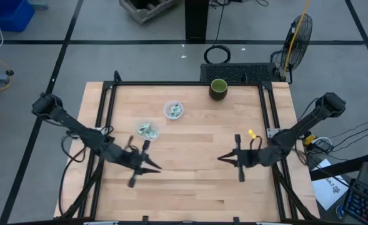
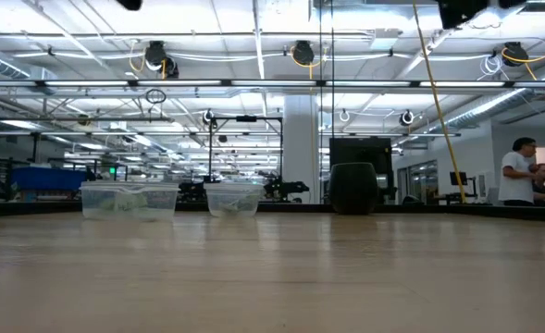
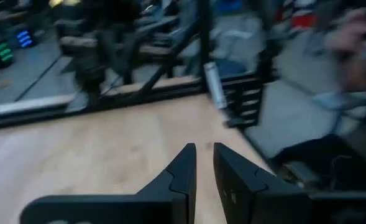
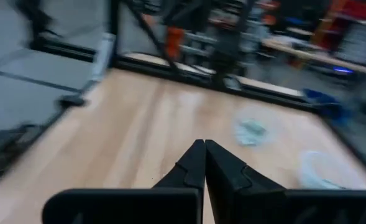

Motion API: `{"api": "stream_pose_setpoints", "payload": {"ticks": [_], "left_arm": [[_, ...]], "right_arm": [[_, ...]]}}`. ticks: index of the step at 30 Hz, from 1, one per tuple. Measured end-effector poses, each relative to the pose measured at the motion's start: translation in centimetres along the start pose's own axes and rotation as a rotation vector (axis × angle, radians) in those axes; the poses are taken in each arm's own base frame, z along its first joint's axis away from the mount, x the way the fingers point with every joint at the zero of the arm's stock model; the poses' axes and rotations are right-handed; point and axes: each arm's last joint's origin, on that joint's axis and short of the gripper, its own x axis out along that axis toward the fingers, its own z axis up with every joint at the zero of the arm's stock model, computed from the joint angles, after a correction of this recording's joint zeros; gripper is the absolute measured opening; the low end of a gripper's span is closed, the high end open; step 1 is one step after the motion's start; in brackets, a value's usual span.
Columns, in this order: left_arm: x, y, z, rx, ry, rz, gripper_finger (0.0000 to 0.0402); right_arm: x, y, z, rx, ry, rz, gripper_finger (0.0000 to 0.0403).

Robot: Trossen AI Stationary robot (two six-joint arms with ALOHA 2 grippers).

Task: Pick and place Stevia / Truvia into bins
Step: Return to Home Position

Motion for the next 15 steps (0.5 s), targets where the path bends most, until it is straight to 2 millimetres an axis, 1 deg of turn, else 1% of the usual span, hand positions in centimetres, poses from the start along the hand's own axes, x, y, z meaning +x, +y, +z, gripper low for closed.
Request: {"api": "stream_pose_setpoints", "payload": {"ticks": [3, 5, 7, 9, 13, 15], "left_arm": [[-1.9, 0.0, -1.4, -0.014, -0.113, -0.103, 0.0062], [-3.3, 0.3, -2.6, -0.034, -0.184, -0.148, 0.0062], [-4.5, 0.7, -3.9, -0.068, -0.242, -0.160, 0.0062], [-5.4, 1.0, -5.2, -0.088, -0.262, -0.149, 0.0063], [-6.6, 1.3, -6.9, -0.088, -0.260, -0.145, 0.0063], [-7.0, 1.5, -7.2, -0.078, -0.265, -0.135, 0.0063]], "right_arm": [[-1.6, -0.6, -1.0, 0.017, -0.036, 0.132, 0.0000], [-2.4, -1.2, -1.1, 0.051, -0.088, 0.214, 0.0000], [-3.2, -2.0, -1.1, 0.073, -0.126, 0.273, 0.0000], [-3.8, -2.6, -1.3, 0.087, -0.150, 0.302, 0.0000], [-4.7, -3.8, -3.2, 0.086, -0.136, 0.301, 0.0000], [-5.0, -4.3, -4.8, 0.087, -0.132, 0.294, 0.0000]]}}
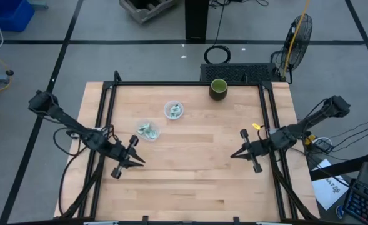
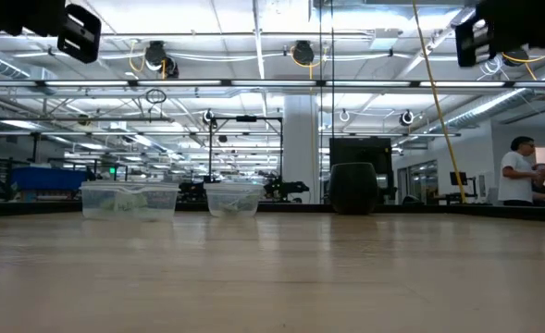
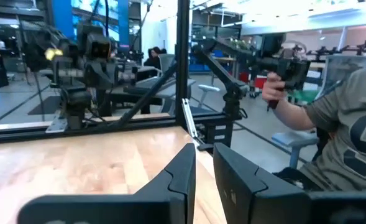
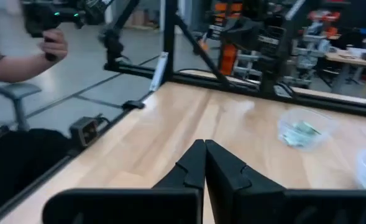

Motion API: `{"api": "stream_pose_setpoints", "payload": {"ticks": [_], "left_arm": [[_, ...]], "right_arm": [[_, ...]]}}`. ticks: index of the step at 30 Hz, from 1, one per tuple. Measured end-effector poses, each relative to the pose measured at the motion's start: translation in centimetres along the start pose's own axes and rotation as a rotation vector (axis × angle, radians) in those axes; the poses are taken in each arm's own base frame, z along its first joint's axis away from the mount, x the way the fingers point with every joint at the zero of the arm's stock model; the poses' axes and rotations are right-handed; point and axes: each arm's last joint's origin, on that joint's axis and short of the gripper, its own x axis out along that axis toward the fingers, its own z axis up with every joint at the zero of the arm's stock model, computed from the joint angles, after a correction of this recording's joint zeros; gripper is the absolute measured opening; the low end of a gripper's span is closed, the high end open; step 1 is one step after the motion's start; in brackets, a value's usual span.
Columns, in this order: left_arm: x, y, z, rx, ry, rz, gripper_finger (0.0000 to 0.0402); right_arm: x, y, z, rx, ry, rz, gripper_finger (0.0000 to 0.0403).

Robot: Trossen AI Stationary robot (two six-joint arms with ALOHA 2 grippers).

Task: Pick and place Stevia / Truvia into bins
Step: Return to Home Position

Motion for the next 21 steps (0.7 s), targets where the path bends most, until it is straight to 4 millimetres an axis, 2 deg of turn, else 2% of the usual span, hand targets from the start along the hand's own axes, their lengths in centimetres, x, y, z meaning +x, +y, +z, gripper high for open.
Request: {"api": "stream_pose_setpoints", "payload": {"ticks": [4, 8, 11, 21], "left_arm": [[-1.0, 0.3, -0.3, 0.008, -0.027, 0.020, 0.0063], [-2.3, 0.8, -1.2, 0.007, -0.037, 0.052, 0.0063], [-3.1, 1.3, -1.9, -0.001, -0.046, 0.094, 0.0063], [-4.1, 1.7, -1.1, 0.052, -0.080, 0.168, 0.0063]], "right_arm": [[-1.1, -1.0, -2.5, 0.042, -0.068, -0.035, 0.0000], [-1.7, -1.9, -3.8, 0.051, -0.127, -0.027, 0.0000], [-2.0, -2.5, -4.2, 0.051, -0.137, -0.041, 0.0000], [-2.9, -4.9, -4.9, 0.065, -0.086, -0.160, 0.0000]]}}
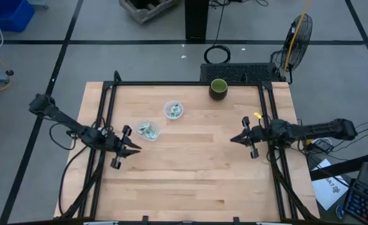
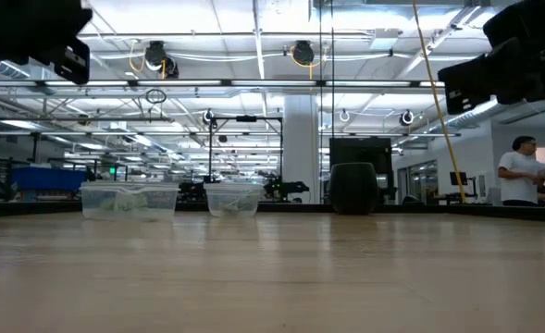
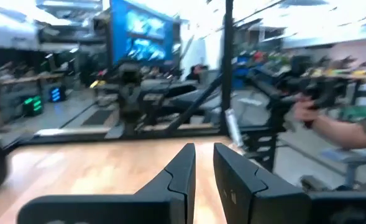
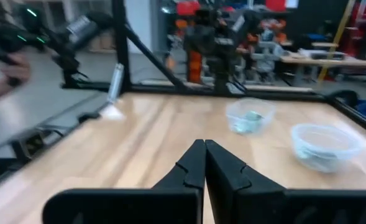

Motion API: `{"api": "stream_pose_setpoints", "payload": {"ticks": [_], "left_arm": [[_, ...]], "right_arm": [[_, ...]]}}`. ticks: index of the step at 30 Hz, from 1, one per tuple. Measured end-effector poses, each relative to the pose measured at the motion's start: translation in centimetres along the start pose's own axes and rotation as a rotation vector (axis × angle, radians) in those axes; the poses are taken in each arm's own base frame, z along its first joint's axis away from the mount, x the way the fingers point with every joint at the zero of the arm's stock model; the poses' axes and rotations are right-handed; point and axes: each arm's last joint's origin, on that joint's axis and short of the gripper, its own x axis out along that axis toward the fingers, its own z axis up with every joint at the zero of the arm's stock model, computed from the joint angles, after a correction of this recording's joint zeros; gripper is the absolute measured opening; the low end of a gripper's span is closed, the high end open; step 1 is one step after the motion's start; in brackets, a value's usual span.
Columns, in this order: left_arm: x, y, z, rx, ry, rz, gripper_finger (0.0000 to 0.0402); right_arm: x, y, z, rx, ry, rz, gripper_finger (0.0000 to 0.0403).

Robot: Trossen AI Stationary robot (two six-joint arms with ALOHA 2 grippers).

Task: Pick and place Stevia / Truvia into bins
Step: Return to Home Position

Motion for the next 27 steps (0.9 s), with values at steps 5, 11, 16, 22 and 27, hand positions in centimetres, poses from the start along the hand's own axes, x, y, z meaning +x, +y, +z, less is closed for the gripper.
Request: {"api": "stream_pose_setpoints", "payload": {"ticks": [5, 11, 16, 22, 27], "left_arm": [[-0.7, 0.2, 0.3, -0.005, 0.000, -0.003, 0.0063], [-1.2, 1.1, 0.5, -0.019, -0.002, 0.034, 0.0063], [-1.8, 1.6, 0.5, -0.009, -0.001, -0.041, 0.0063], [-2.5, 2.3, -0.2, 0.010, 0.073, 0.027, 0.0062], [-3.0, 2.9, -0.4, -0.016, 0.094, 0.109, 0.0062]], "right_arm": [[-0.6, -0.6, 0.6, 0.029, -0.064, 0.061, 0.0000], [-0.9, -1.5, 0.5, 0.038, -0.067, 0.017, 0.0000], [-1.2, -2.4, 0.2, 0.057, -0.051, -0.033, 0.0000], [-1.7, -3.4, 0.0, 0.038, -0.031, -0.008, 0.0000], [-1.9, -3.7, -0.5, 0.116, 0.015, 0.008, 0.0000]]}}
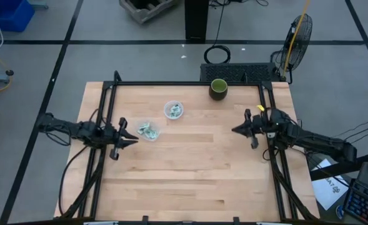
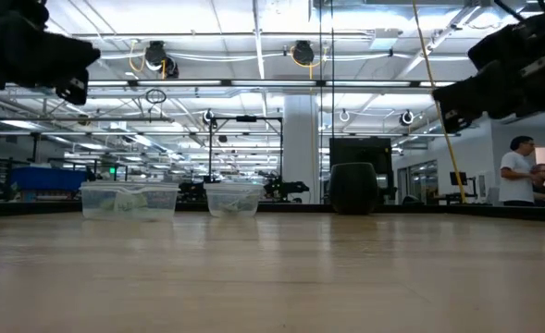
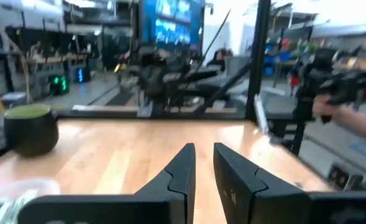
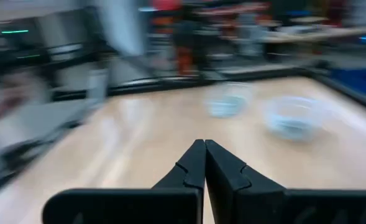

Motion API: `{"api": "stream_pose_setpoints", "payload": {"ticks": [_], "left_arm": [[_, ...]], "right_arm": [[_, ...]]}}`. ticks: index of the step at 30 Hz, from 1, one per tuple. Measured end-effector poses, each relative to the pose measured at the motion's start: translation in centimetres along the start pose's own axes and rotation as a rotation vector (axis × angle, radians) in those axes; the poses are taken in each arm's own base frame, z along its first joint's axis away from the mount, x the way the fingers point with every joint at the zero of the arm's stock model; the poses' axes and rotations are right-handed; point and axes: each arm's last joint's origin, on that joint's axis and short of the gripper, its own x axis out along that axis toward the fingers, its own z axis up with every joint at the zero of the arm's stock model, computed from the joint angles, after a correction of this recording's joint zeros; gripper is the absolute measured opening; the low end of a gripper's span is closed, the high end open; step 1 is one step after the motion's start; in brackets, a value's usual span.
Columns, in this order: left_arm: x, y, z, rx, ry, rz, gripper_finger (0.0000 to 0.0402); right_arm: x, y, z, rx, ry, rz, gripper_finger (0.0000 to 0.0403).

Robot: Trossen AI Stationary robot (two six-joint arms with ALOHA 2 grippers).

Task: Pick and place Stevia / Truvia into bins
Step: Return to Home Position

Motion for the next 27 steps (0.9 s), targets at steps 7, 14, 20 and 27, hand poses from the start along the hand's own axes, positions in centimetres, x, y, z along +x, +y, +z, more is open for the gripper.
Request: {"api": "stream_pose_setpoints", "payload": {"ticks": [7, 14, 20, 27], "left_arm": [[0.0, -0.4, 0.8, -0.003, -0.075, -0.043, 0.0062], [-0.1, -1.0, 0.8, 0.017, -0.077, -0.073, 0.0062], [-0.5, -0.9, 0.7, 0.007, -0.071, 0.083, 0.0063], [-0.6, -0.9, 0.0, -0.030, -0.006, 0.124, 0.0063]], "right_arm": [[0.3, 0.0, -0.1, -0.018, -0.006, -0.185, 0.0000], [0.5, 0.8, 0.0, -0.091, -0.011, -0.176, 0.0000], [0.0, 1.0, 0.1, -0.081, -0.033, -0.172, 0.0000], [-0.2, 1.3, 0.0, -0.082, -0.038, -0.115, 0.0000]]}}
